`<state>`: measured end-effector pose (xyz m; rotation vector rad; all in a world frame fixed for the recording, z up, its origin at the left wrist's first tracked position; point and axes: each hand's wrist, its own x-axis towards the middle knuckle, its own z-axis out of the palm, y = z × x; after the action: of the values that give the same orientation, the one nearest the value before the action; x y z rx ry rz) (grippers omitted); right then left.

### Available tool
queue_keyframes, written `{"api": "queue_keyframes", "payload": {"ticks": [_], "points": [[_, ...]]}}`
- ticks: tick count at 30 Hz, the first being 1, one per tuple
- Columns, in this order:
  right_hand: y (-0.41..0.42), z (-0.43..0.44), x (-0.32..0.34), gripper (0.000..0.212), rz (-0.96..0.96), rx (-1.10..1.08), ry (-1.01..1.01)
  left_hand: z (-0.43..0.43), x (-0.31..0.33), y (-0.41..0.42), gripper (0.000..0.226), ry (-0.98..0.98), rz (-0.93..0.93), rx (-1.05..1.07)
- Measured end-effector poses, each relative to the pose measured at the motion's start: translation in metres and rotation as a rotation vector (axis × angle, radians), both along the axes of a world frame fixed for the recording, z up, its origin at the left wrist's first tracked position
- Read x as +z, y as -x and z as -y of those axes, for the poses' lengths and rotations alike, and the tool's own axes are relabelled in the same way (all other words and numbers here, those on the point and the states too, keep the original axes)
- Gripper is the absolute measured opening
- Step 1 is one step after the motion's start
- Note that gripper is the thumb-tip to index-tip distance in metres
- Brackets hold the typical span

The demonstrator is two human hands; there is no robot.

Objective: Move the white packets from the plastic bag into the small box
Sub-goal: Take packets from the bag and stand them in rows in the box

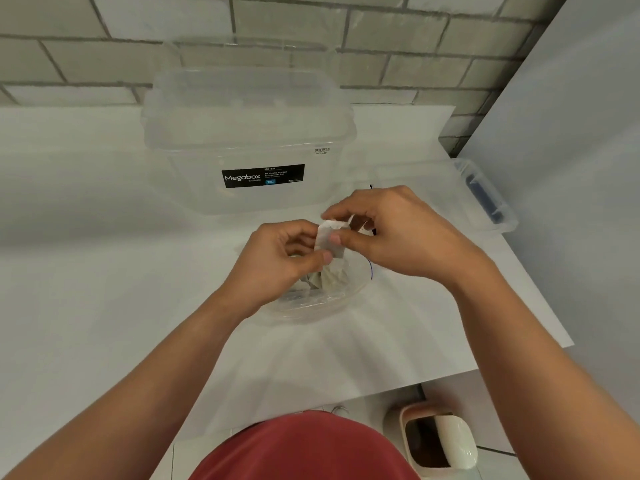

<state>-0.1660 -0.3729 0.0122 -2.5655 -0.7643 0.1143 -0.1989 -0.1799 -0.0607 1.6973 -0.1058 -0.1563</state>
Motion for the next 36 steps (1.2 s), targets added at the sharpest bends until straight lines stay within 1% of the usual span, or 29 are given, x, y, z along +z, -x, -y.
{"api": "queue_keyframes", "payload": {"ticks": [2,6,9,12,14,16,18,21,24,27,29,33,36], "points": [[-0.003,0.003,0.004,0.032,-0.019,-0.042,-0.057,0.006,-0.002,-0.001,0.021,0.047,-0.007,0.013],[-0.006,0.013,0.01,0.009,-0.013,-0.066,-0.049,0.015,-0.003,-0.005,0.023,0.068,-0.001,0.03],[-0.009,0.024,0.015,0.008,-0.034,-0.074,-0.026,0.024,0.0,-0.009,0.024,0.067,0.005,0.03],[-0.015,0.039,0.019,0.006,0.001,-0.105,-0.013,0.036,0.003,-0.016,0.031,0.044,0.025,0.049],[-0.022,0.053,0.021,0.005,0.083,-0.182,-0.05,0.046,0.003,-0.021,0.039,-0.041,0.086,0.094],[-0.033,0.069,0.021,0.006,0.17,-0.286,-0.108,0.057,0.002,-0.026,0.041,-0.143,0.182,0.132],[-0.047,0.084,0.018,0.007,0.229,-0.352,-0.124,0.068,0.0,-0.029,0.034,-0.251,0.296,0.122],[-0.071,0.104,0.003,0.009,0.245,-0.382,-0.049,0.085,-0.006,-0.033,0.022,-0.436,0.452,0.044],[-0.095,0.117,-0.023,0.009,0.154,-0.362,0.044,0.102,-0.013,-0.039,0.026,-0.596,0.534,-0.003],[-0.113,0.122,-0.049,0.008,0.019,-0.307,0.158,0.117,-0.018,-0.044,0.029,-0.706,0.563,-0.021],[-0.121,0.122,-0.064,0.007,-0.067,-0.26,0.203,0.121,-0.023,-0.047,0.028,-0.745,0.563,-0.034],[-0.133,0.114,-0.086,0.008,-0.232,-0.155,0.245,0.122,-0.032,-0.052,0.018,-0.781,0.579,-0.024],[-0.14,0.105,-0.099,0.009,-0.269,-0.147,0.271,0.123,-0.033,-0.052,0.016,-0.791,0.589,-0.004]]}}
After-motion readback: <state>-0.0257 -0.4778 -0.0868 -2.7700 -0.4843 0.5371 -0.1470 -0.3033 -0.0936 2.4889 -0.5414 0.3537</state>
